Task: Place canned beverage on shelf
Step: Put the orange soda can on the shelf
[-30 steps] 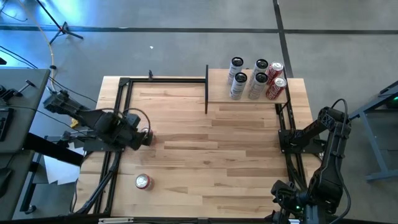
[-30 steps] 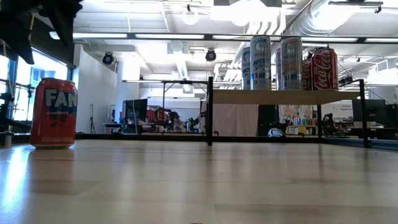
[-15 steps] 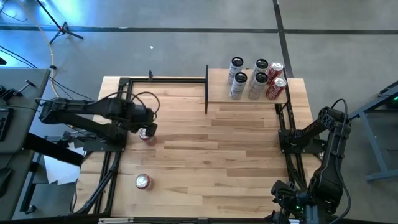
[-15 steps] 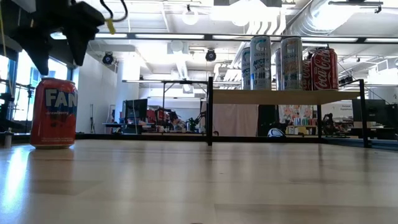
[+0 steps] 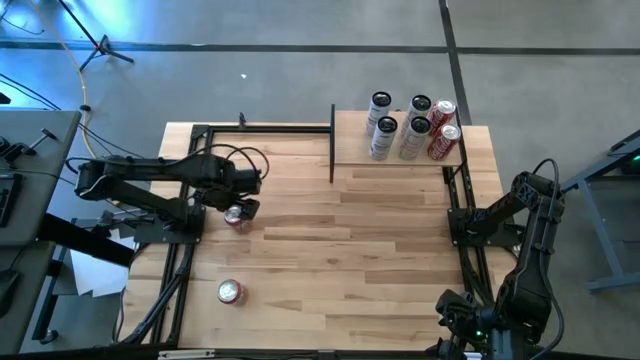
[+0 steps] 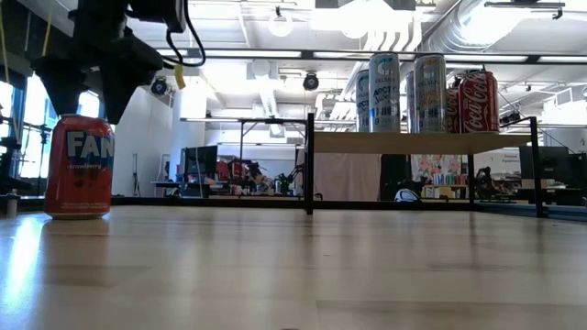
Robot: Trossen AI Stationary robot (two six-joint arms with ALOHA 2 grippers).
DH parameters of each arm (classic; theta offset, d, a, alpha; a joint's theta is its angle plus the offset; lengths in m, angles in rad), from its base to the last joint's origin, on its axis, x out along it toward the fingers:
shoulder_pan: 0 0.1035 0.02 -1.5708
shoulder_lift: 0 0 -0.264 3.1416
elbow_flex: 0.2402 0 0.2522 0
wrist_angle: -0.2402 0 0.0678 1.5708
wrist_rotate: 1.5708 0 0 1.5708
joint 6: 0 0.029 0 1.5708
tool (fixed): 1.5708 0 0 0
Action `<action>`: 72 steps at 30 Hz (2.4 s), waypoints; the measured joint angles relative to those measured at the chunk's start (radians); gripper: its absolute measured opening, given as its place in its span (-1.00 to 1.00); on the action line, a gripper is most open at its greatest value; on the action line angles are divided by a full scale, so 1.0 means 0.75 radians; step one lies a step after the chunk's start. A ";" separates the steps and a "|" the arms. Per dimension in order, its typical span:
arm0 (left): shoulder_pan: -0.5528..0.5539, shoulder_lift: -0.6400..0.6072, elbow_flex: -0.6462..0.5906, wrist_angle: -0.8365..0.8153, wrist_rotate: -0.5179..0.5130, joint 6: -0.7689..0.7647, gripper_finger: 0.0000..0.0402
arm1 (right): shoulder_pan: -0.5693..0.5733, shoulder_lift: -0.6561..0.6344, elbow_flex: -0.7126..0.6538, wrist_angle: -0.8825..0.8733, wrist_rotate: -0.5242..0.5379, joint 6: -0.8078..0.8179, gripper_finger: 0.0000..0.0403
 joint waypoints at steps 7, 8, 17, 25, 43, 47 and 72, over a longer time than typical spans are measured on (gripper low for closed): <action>0.004 -0.021 -0.107 0.113 0.055 -0.018 0.97 | 0.000 0.000 0.000 0.000 0.000 0.000 0.98; 0.004 -0.032 -0.127 0.136 0.071 -0.028 0.97 | 0.000 0.000 0.000 0.000 0.000 0.000 0.98; -0.002 -0.079 -0.173 0.167 0.014 -0.038 0.92 | 0.000 0.000 0.000 0.000 0.000 0.000 0.98; 0.018 -0.078 -0.173 0.216 -0.033 0.028 0.54 | 0.000 0.000 0.000 0.000 0.000 0.000 0.98; 0.024 -0.081 -0.087 0.209 0.183 0.084 0.12 | 0.000 0.000 0.000 0.000 0.000 0.000 0.98; 0.025 -0.058 0.028 0.120 0.194 0.125 0.12 | 0.000 0.000 0.000 0.000 0.000 0.000 0.98; 0.026 0.205 0.266 -0.040 0.156 0.445 -0.19 | 0.000 0.000 0.000 0.000 0.000 0.000 0.98</action>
